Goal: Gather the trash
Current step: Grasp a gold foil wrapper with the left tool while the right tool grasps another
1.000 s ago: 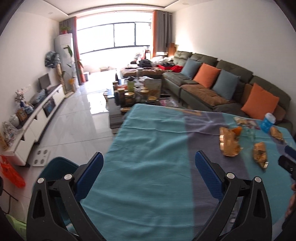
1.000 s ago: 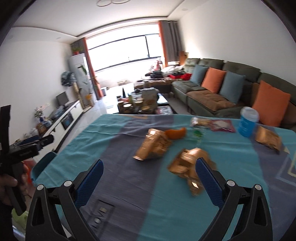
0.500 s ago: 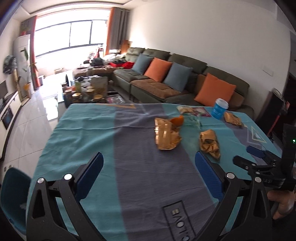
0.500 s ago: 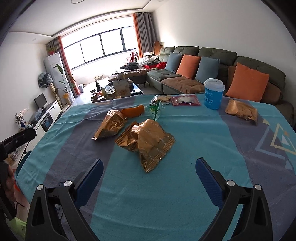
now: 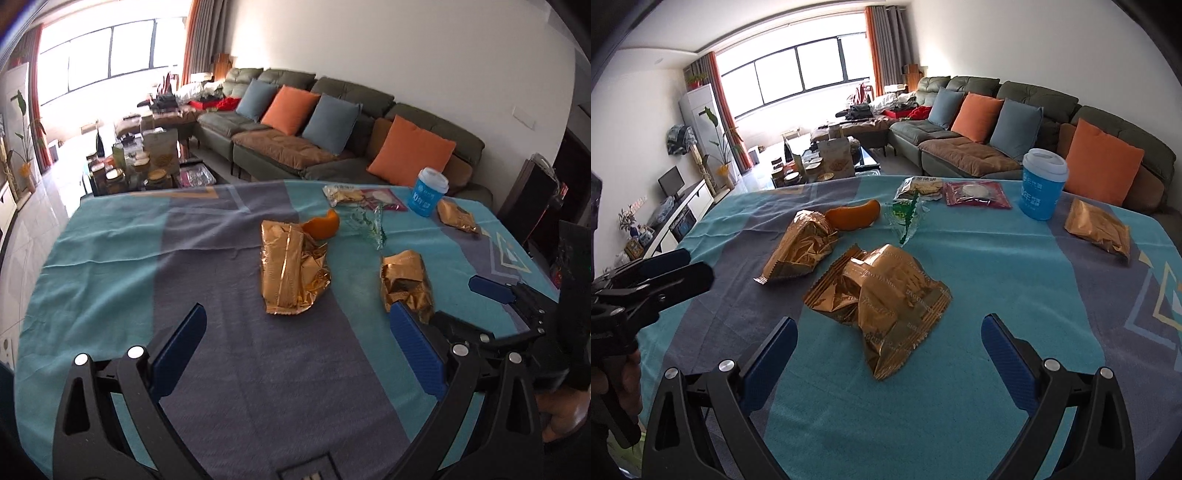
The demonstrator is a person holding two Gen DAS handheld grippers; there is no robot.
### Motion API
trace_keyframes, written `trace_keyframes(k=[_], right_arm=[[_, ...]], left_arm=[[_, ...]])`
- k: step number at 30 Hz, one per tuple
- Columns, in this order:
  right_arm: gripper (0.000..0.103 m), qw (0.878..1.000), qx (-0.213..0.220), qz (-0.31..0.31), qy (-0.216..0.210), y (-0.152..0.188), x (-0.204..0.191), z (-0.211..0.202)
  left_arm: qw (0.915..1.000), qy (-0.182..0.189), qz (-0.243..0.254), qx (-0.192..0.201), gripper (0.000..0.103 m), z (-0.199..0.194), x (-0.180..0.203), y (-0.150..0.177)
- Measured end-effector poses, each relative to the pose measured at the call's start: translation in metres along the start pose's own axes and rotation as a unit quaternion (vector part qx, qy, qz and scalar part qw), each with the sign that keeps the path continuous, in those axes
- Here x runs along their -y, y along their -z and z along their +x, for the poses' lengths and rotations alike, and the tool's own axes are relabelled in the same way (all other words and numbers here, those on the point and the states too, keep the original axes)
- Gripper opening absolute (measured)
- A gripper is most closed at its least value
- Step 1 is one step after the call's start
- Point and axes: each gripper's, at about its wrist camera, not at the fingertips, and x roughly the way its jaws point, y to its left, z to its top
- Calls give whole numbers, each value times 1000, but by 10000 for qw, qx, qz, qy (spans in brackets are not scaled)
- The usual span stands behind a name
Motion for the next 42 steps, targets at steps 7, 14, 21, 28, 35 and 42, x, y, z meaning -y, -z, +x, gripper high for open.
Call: trace_keyframes(k=[7,14,21,28,35,42], right_arm=[[96,9999,-114,-85,-77,-9,2,15],[96,9995,-254,-43,-163,-14,6,33],[85,9987,-436,21,-264,-13,10,46],[58,9974,-487,137,-505,-11,13,47],[39,9962,-457,216,-707,-8,11,43],[26,9953,-404,217,-848,-5,7,35]], left_arm=[[9984,11,-57,-570,97,57,-5,-13],[9956,-60,68,-932,97,97,-3,-15],[9959,-193,220,-855,96,111,2,-17],[9964,-350,294,-719,64,111,3,-21],[9976,-200,170,-634,47,103,-4,-19],[9988,-25,33,-492,31,88,-7,-9]])
